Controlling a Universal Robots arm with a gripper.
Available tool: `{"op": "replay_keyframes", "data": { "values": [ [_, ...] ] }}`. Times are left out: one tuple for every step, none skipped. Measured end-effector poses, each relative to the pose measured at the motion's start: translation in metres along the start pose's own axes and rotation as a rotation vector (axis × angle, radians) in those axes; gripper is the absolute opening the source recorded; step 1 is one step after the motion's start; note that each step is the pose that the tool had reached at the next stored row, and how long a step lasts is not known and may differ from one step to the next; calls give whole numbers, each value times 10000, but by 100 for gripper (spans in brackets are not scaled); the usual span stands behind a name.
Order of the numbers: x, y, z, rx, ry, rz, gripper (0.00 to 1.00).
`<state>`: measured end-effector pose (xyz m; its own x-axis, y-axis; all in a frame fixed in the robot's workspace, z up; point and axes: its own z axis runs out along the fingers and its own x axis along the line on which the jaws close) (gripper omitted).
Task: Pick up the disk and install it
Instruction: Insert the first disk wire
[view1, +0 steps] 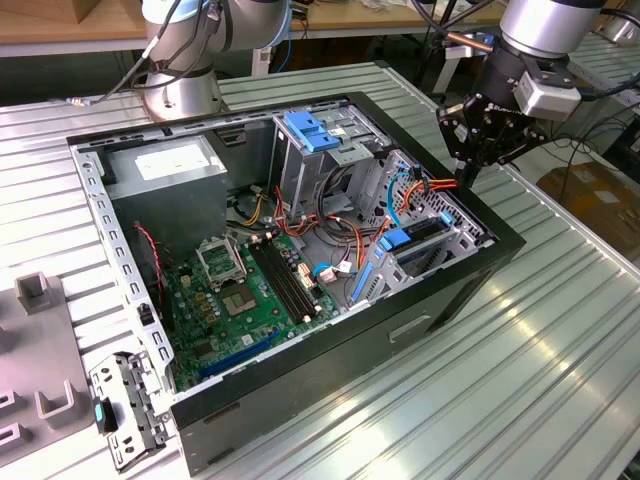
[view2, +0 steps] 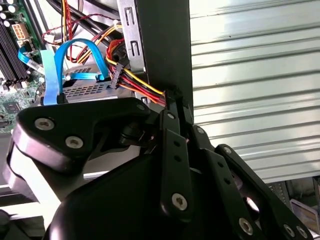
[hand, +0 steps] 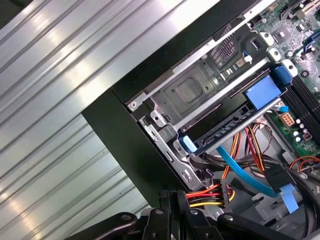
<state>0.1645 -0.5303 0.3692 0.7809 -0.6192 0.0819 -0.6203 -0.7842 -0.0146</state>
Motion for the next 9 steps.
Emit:
{"op": "replay_keyframes", "data": {
  "values": [
    [0,0,0,-13,2,159,17],
    [0,0,0,-21,3,258,17],
    [0,0,0,-30,5,365,17],
    [0,0,0,-41,8,498,17],
    [0,0,0,-49,9,595,17],
    [0,0,0,-59,10,723,17],
    [0,0,0,-67,12,822,17],
    [0,0,0,-77,13,937,17],
    [0,0,0,-84,15,1025,17]
  ]
}}
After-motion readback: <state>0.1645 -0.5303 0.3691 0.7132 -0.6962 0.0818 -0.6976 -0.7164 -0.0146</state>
